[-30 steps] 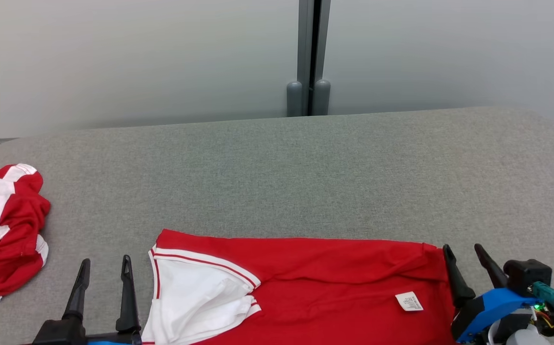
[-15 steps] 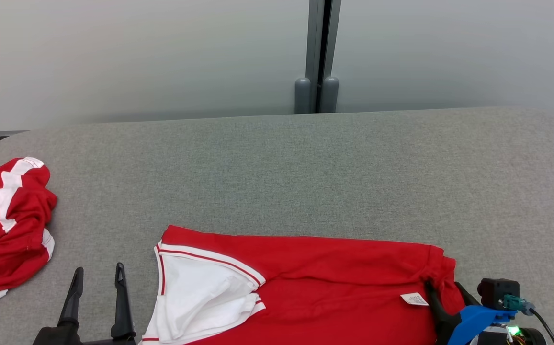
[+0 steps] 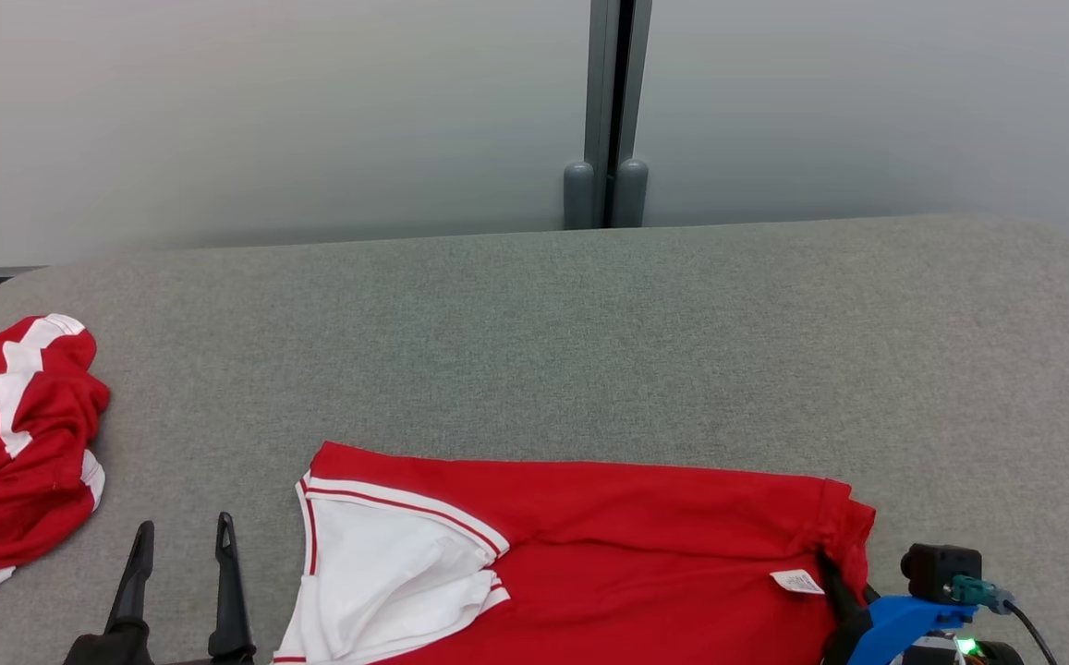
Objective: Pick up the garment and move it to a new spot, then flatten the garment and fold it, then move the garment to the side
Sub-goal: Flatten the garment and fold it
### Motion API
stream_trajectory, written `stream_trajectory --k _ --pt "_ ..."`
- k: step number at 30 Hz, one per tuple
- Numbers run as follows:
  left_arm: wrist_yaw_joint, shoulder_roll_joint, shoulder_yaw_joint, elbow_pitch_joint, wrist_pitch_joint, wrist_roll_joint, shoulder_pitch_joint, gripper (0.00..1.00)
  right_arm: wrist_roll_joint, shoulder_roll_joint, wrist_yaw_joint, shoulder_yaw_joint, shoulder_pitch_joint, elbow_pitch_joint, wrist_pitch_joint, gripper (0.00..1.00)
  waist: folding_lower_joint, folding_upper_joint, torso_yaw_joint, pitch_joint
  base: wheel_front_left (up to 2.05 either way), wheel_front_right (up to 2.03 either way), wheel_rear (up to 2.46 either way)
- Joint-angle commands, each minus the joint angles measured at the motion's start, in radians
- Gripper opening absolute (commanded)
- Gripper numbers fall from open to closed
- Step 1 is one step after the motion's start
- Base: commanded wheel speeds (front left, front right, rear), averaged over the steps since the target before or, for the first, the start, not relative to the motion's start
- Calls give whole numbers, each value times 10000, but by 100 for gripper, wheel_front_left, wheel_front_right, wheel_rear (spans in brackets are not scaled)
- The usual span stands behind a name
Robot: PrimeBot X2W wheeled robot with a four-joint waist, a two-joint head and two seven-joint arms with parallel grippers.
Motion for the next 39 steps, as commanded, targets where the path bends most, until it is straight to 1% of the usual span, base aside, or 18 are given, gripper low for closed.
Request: stream_trajectory --k 1,5,12,16,19,24,27,28,29,32,33,39 --pt "31 -16 82 19 -45 78 99 100 132 -248 0 -34 23 75 -58 0 0 -1 -43 -72 0 0 0" --pt "46 -42 141 28 -45 116 169 100 351 -859 -3 -229 -57 39 -147 0 0 -1 -81 -192 0 0 0" --pt "7 -76 221 -19 -45 169 244 100 401 -2232 0 -777 -8 65 -208 0 0 -1 -109 -296 0 0 0" --pt "11 -89 254 -58 -45 184 283 100 308 -2560 0 -828 -128 -132 -215 0 0 -1 -160 -301 0 0 0" --pt "20 -96 265 -40 -45 162 311 100 172 -2434 0 -696 -127 -430 -214 0 0 -1 -188 -319 0 0 0" --pt "40 -102 264 -12 -45 109 336 100 123 -1957 1 -439 179 -1267 -217 0 0 -1 -198 -374 0 0 0" --pt "53 -107 245 -9 -45 115 353 100 83 -1597 1 -57 376 -1925 -213 0 0 -1 -190 -405 0 0 0" --pt "53 -107 245 -9 -45 115 353 100 83 -1597 1 -57 376 -1925 -213 0 0 -1 -190 -405 0 0 0" --pt "56 -110 225 -6 -45 115 374 100 61 -1366 1 233 493 -2351 -214 0 0 -1 -171 -423 0 0 0" --pt "62 -113 200 14 -45 112 384 100 66 -1045 1 609 623 -2905 -169 0 0 -1 -135 -439 0 0 0" --pt "62 -113 200 14 -45 112 384 100 66 -1045 1 609 623 -2905 -169 0 0 -1 -135 -439 0 0 0" --pt "77 -117 141 62 -45 121 379 100 28 -373 1 1336 690 -3802 177 0 0 -1 -24 -445 0 0 0"
